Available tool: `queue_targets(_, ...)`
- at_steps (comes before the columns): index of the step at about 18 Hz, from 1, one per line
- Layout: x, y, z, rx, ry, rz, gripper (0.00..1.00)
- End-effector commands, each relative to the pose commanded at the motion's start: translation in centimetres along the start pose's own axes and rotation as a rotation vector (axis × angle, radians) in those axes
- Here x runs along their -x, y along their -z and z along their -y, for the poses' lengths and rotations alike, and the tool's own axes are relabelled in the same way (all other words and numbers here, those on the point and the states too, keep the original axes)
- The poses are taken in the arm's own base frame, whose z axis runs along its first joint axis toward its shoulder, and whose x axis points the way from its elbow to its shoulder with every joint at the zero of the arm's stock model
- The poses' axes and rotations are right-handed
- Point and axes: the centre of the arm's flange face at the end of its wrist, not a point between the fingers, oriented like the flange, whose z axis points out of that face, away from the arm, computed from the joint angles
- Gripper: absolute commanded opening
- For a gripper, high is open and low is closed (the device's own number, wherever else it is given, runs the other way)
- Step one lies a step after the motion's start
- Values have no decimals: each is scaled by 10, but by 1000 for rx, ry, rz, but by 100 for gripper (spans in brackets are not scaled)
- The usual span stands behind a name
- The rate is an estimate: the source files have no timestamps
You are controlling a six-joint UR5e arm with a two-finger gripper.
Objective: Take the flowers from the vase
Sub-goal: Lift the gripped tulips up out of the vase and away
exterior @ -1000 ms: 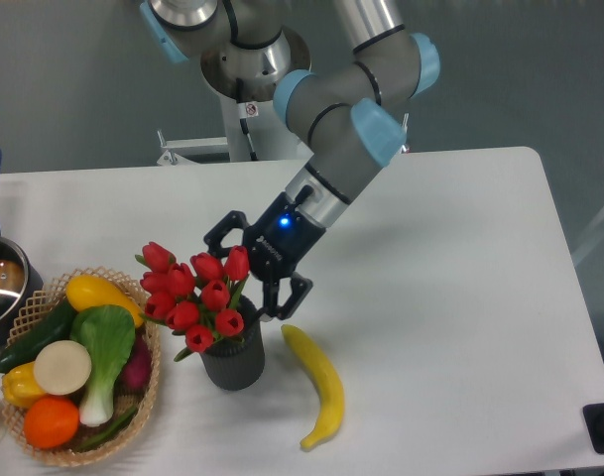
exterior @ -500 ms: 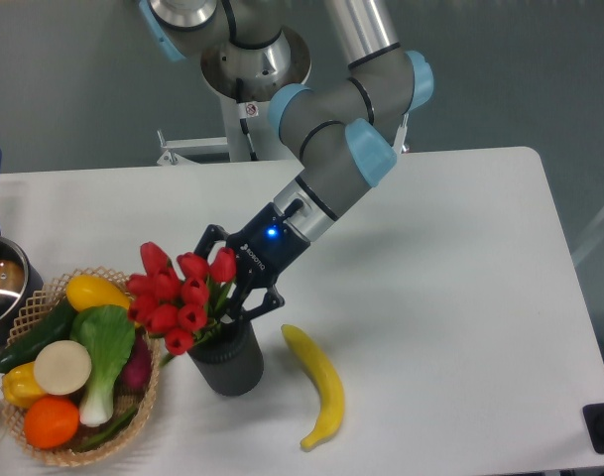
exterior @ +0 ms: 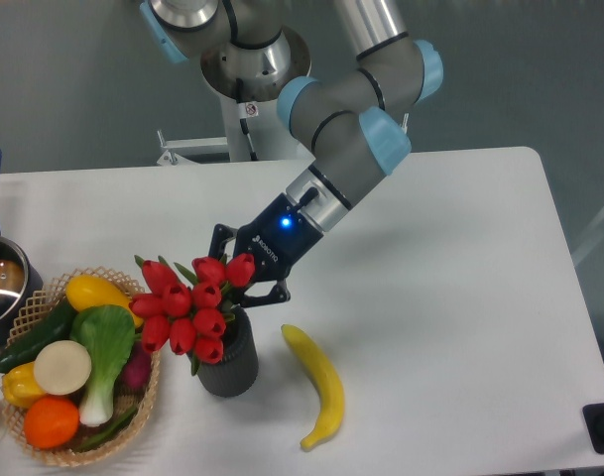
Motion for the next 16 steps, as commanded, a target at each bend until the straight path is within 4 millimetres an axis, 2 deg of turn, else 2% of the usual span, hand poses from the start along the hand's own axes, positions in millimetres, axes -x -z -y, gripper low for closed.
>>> queue_targets(8,-6,21,63,-68,-9,7,0)
queue_targets(12,-18,31,83,-80,-21,20,0)
queue_targets(16,-20,40,90,-86,-26,35,0)
